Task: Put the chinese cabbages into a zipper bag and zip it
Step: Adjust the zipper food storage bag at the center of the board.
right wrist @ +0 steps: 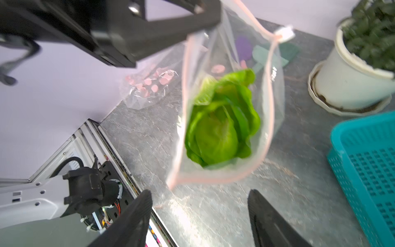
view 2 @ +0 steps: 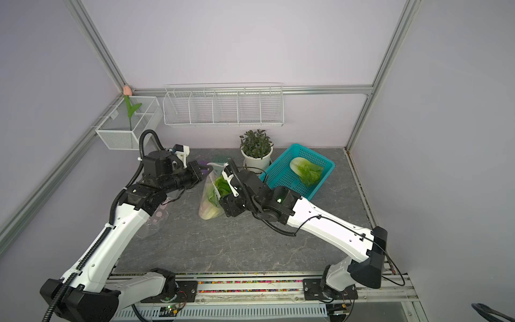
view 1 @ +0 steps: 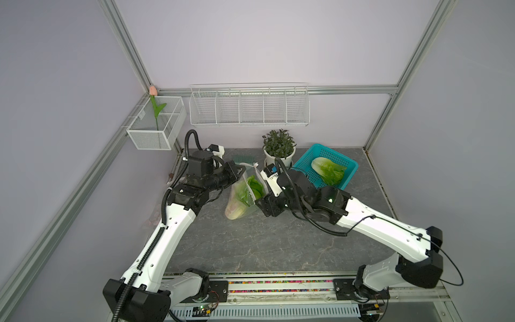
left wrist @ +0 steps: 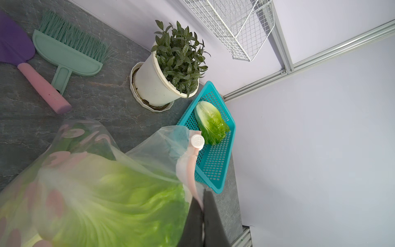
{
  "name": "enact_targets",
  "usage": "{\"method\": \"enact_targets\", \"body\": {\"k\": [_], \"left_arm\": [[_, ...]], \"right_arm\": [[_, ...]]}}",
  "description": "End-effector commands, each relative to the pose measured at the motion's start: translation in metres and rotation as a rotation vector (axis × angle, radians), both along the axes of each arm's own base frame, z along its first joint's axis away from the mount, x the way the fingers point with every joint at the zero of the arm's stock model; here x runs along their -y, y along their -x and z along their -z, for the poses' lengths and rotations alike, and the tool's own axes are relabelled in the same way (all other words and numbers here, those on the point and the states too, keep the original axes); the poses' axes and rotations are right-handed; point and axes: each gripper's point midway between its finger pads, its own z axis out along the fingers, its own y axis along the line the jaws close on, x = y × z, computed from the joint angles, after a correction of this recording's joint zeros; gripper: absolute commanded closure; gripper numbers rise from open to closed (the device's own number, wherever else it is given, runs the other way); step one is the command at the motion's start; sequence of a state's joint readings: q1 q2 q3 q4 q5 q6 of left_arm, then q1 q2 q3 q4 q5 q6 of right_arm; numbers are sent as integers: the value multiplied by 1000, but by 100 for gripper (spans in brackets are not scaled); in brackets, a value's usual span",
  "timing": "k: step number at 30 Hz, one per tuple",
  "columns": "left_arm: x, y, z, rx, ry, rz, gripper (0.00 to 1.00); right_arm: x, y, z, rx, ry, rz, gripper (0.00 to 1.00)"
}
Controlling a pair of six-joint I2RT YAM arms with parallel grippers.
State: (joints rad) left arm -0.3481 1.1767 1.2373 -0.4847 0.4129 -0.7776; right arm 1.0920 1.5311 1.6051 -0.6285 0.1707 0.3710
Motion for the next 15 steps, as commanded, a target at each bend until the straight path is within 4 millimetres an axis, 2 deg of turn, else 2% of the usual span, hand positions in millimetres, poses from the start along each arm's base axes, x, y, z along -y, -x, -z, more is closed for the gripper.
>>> {"method": "enact_targets", "body": {"k": [1,3,5,7,9,12,15], "left_arm": [[3,-2,-9,30,18,5,100],[3,-2,-9,32,21,5,100],[3,-2,-10,33,20,1,100],[0,-3,-12,40,18,-12,100],[-2,-3,-17,50,21,-24,100],[-4,-3,-25,71,38,-38,100],[-5,-4,-27,77,46,-49,100]], "right_arm": [[-22,-3,-8,54,-1,-51,27],[-30,-9,-2,58,50,-63,34],[-32,-13,8,59,123,-69,49],[-29,-15,12,74,179,-81,65],[-24,-16,12,110,222,-105,75],[-18,-18,12,125,279,-136,79],[-20,-18,22,98,318,-180,83]]}}
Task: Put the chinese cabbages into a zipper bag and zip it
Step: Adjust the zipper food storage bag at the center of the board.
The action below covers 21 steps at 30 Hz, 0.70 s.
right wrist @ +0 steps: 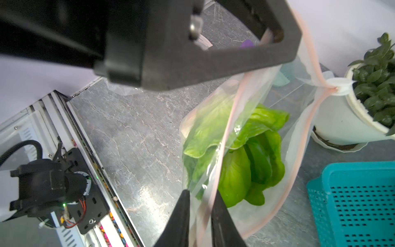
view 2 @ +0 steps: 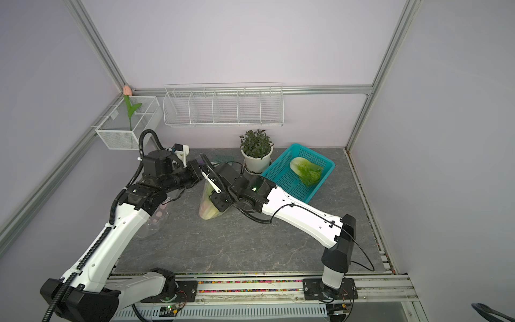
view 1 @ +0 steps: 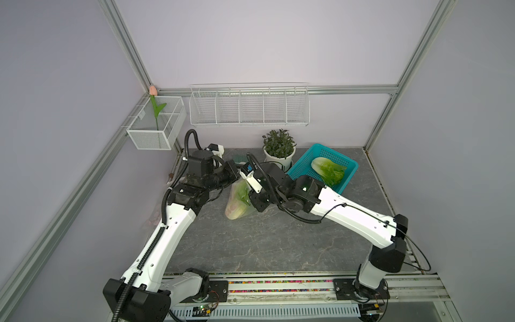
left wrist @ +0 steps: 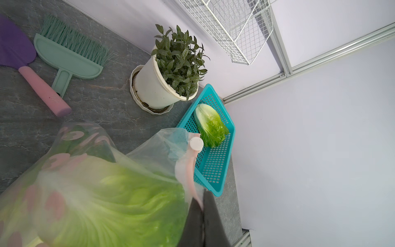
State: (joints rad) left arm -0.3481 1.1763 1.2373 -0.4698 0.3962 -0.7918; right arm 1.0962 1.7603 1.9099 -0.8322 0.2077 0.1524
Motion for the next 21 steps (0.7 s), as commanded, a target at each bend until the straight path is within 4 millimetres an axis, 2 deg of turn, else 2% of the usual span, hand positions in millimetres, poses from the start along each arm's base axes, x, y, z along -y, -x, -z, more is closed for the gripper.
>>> {"method": "enact_targets", "body": {"k": [1,5,9,11,13,16,21], "left_arm": [[-4,-1,-25,71,39,-35,100],[-14,0,-30,84,60,-70,100],[-24,4,-41,128,71,-108,100],[-25,5,-41,134,81,-113,100],[-26,7,-38,130,86,-116,100],[-28,12,-40,141,100,-125,100],[-38,31,-65,231,191,-159,100]], "right_arm": [[6,1,16,-12,102,-76,83],[11,0,34,-37,192,-119,87],[16,-6,43,-81,214,-111,81],[14,-9,45,-79,214,-114,85],[17,-18,40,-17,232,-95,93],[25,-32,19,117,260,-87,93],[37,-46,-21,350,285,-150,93]]}}
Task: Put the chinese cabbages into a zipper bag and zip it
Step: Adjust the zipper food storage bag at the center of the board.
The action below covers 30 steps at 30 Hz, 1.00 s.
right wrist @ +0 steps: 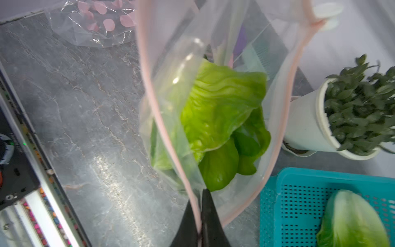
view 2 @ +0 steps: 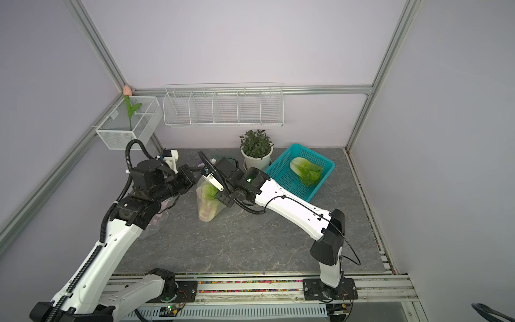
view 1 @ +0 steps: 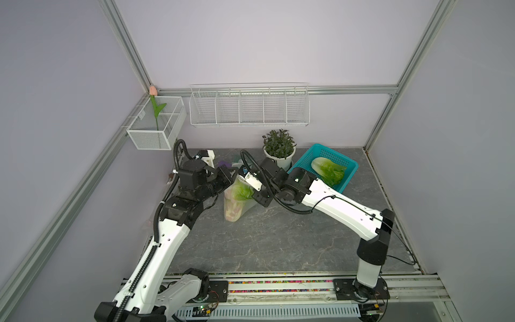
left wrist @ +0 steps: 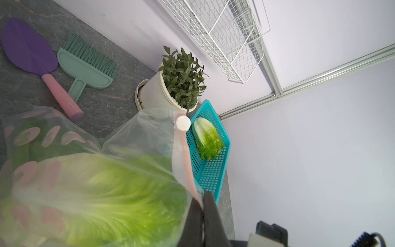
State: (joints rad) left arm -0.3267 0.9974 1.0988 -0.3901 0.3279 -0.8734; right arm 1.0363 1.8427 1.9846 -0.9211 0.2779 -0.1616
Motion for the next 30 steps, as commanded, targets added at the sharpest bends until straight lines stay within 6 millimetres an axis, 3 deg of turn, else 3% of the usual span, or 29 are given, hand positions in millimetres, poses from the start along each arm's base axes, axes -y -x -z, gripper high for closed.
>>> {"method": "enact_targets", "body": {"k": [1,4,8,11,13,18,23,27,30], "left_arm": [[-11,12,-54,176,127,-53,100],[5,20,-52,192,161,-31,100],[46,26,-41,194,174,58,100],[64,25,-35,199,177,101,94],[66,23,-32,215,162,109,85],[59,24,-41,326,-5,164,46],[14,8,-34,343,-229,114,38],[-18,-10,-19,327,-158,97,41],[-17,-25,2,319,-59,152,42]], "right_arm": [[20,-11,-48,219,13,-73,93],[28,-15,-62,298,-10,-125,93],[43,-24,-67,332,-45,-134,93],[55,-28,-63,350,-51,-143,93],[61,-29,-58,359,-52,-157,93],[72,-31,-52,392,-86,-201,93],[74,-29,-46,417,-81,-262,93],[76,-26,-43,421,-92,-284,93],[79,-24,-43,421,-105,-292,93]]}}
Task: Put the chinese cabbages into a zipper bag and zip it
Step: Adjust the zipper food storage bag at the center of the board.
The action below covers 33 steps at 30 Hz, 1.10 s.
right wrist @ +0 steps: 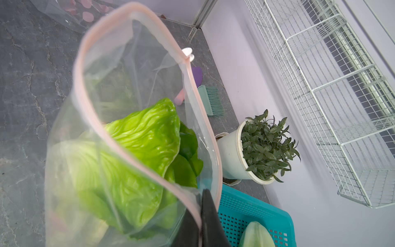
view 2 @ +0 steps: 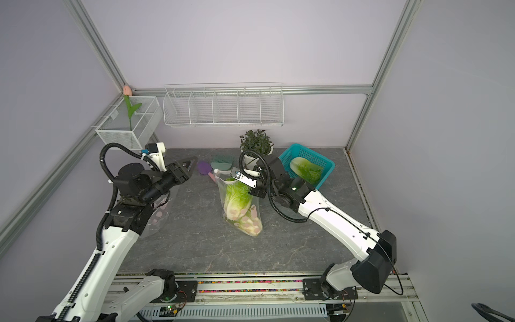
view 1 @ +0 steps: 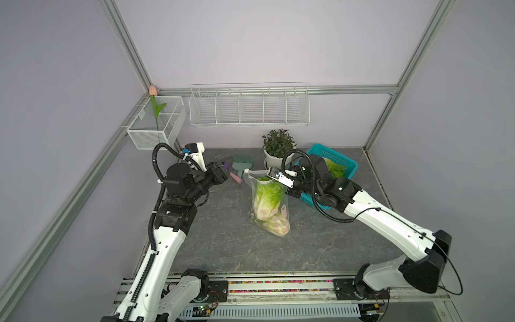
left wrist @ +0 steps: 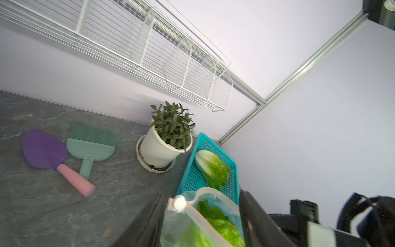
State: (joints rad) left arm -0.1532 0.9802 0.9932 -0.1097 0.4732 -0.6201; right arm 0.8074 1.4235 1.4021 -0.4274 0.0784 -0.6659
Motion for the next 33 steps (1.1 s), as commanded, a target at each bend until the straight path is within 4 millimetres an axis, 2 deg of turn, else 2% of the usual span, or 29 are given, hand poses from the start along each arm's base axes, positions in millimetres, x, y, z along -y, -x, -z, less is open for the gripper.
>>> {"method": "enact_targets", "body": {"k": [1,5,9,12,19,24,28,33], "left_arm": [[19,-10,33,-37,65,165,42],[44,-19,61,-87,115,339,43],[48,-10,72,-26,69,388,42],[50,-6,70,20,41,394,41],[69,-5,87,-17,60,510,41],[72,2,84,4,70,540,43],[82,4,82,10,65,578,47],[96,8,91,-19,53,643,63]], "right_arm": [[-1,4,-16,50,-53,-56,93],[4,4,-13,28,-69,-59,93],[8,4,-8,6,-76,-66,93],[12,2,-3,-8,-78,-60,93],[16,-2,1,-25,-99,-58,93],[18,-6,2,-34,-114,-62,93],[18,-7,4,-37,-122,-65,93],[21,-9,5,-44,-127,-58,93]]}}
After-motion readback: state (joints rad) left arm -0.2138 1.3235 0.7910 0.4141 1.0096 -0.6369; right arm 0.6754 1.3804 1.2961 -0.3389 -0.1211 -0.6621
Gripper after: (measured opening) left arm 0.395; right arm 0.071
